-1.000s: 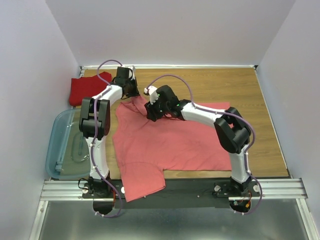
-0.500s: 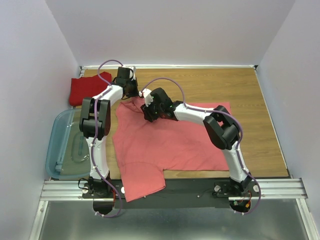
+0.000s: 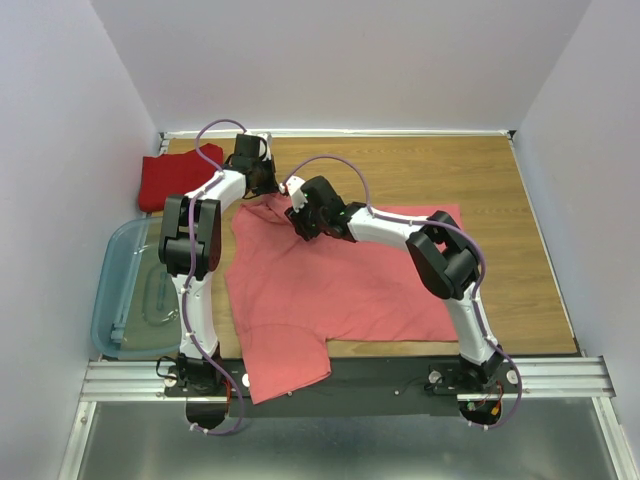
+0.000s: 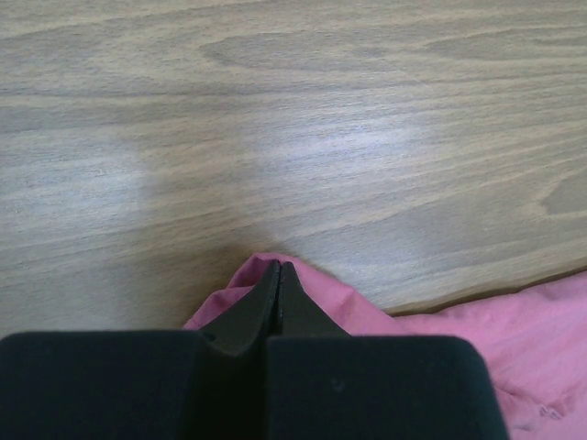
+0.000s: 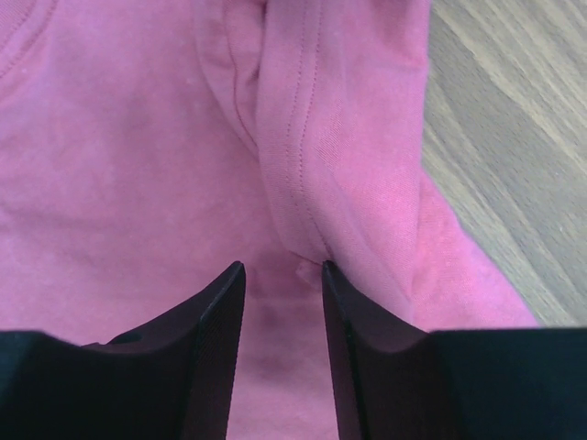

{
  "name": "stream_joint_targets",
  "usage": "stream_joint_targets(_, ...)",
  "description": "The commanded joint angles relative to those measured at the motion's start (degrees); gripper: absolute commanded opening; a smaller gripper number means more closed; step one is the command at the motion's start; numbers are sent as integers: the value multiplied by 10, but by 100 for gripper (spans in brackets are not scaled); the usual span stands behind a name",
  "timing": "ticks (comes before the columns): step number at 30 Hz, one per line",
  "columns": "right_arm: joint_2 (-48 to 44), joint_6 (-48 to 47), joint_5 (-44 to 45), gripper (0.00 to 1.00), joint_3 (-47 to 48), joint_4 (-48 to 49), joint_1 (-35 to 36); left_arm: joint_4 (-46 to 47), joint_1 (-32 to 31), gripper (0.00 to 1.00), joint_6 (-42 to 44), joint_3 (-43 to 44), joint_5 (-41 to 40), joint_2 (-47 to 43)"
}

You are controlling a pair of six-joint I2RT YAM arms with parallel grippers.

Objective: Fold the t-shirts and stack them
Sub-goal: Fold the tshirt

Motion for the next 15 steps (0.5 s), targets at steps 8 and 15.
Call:
stream_joint_targets(8, 8, -24, 53, 33, -11, 8, 3, -4, -4, 0, 9, 19, -10, 7)
stream_joint_targets(15, 15, -32, 73, 30, -18, 9, 2, -5, -5, 0, 9, 18, -10, 9)
